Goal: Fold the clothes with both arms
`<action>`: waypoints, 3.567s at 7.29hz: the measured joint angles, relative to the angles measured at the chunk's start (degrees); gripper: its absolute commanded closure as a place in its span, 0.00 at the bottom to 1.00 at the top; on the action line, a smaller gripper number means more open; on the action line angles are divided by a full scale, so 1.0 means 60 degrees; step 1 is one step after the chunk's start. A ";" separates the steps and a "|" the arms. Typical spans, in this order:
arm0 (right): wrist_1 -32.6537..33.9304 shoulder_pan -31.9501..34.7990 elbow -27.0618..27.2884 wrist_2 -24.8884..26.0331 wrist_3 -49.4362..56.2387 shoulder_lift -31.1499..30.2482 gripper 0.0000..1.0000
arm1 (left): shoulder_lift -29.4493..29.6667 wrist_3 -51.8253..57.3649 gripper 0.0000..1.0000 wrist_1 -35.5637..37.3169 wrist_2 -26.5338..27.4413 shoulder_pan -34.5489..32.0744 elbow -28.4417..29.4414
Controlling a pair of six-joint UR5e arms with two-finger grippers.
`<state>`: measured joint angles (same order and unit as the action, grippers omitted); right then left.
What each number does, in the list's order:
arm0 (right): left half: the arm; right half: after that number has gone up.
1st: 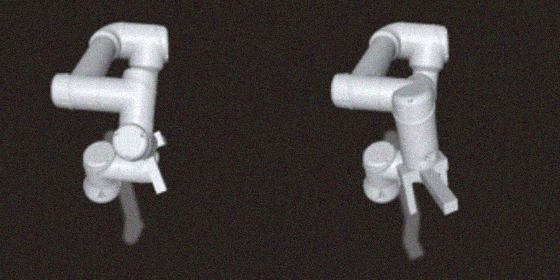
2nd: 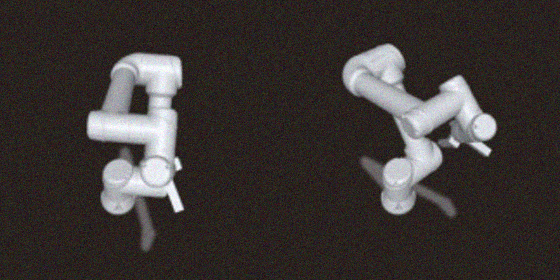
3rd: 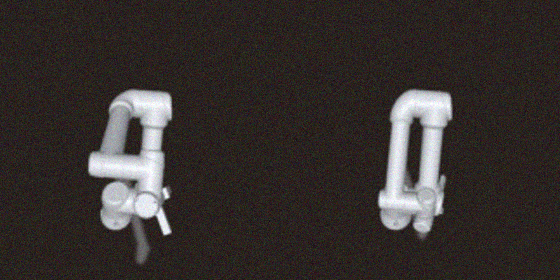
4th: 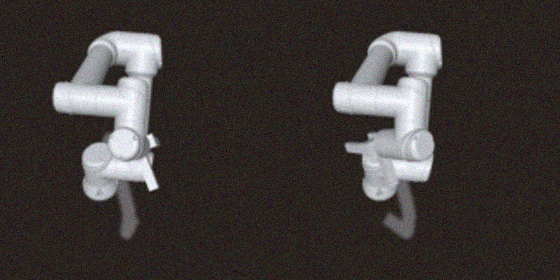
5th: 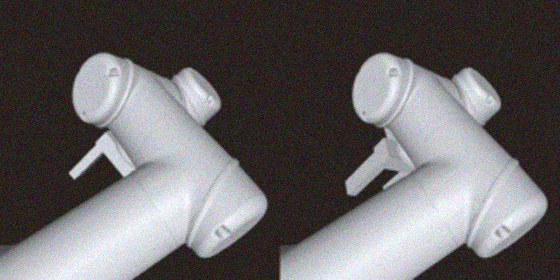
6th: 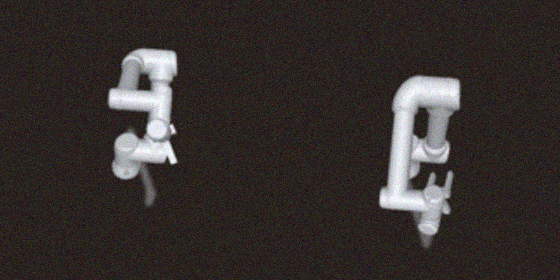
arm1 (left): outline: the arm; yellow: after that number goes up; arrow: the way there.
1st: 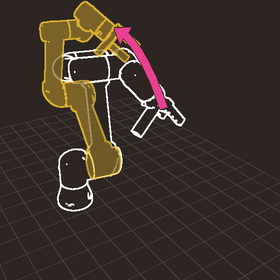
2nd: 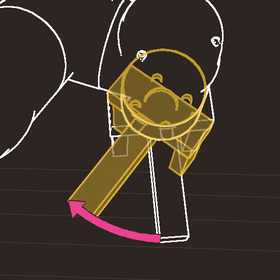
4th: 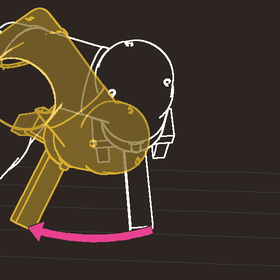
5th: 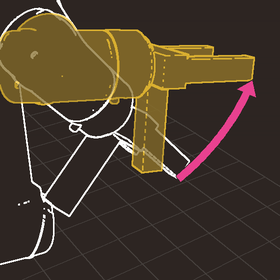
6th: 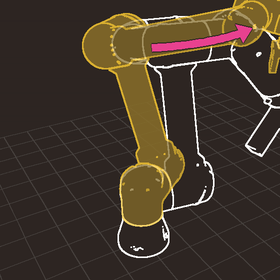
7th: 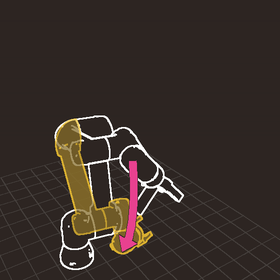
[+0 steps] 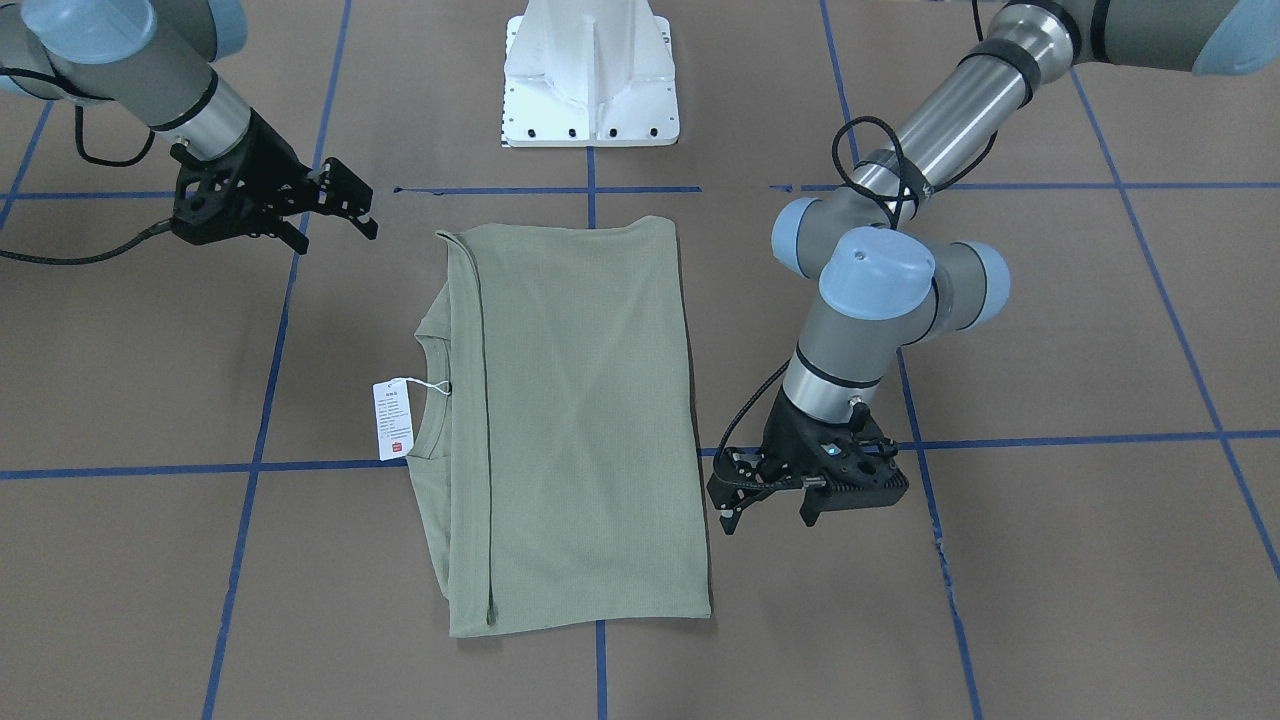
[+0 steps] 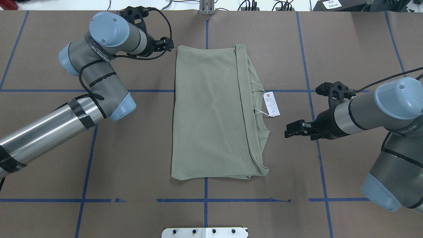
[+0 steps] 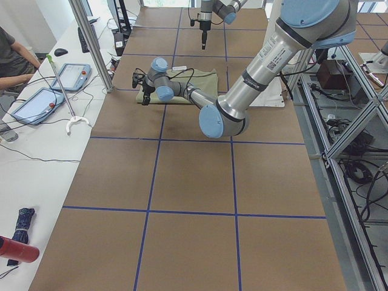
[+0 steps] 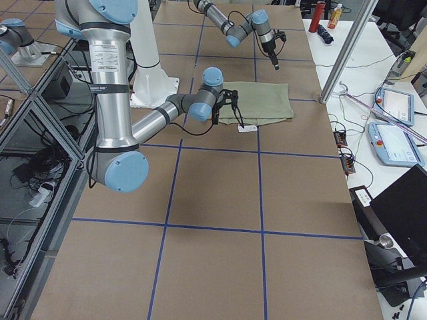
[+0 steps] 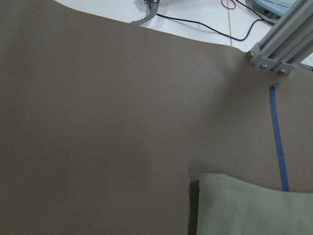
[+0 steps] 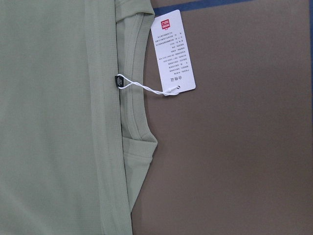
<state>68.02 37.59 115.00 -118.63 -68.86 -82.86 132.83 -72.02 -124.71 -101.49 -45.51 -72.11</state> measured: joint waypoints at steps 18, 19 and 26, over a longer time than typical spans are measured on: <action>0.4009 -0.2520 -0.1532 0.2342 0.3095 0.3103 0.69 | -0.1748 -0.0038 0.00 0.2299 -0.0122 0.0743 -0.3620; 0.4012 -0.2516 -0.1538 0.2341 0.3096 0.3103 0.69 | -0.1748 -0.0038 0.00 0.2295 -0.0122 0.0743 -0.3610; 0.4014 -0.2495 -0.1551 0.2297 0.3097 0.3020 1.00 | -0.1748 -0.0023 0.00 0.2284 -0.0121 0.0751 -0.3595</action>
<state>92.11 22.62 105.69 -104.85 -50.27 -64.74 122.34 -72.16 -111.01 -102.22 -41.00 -93.69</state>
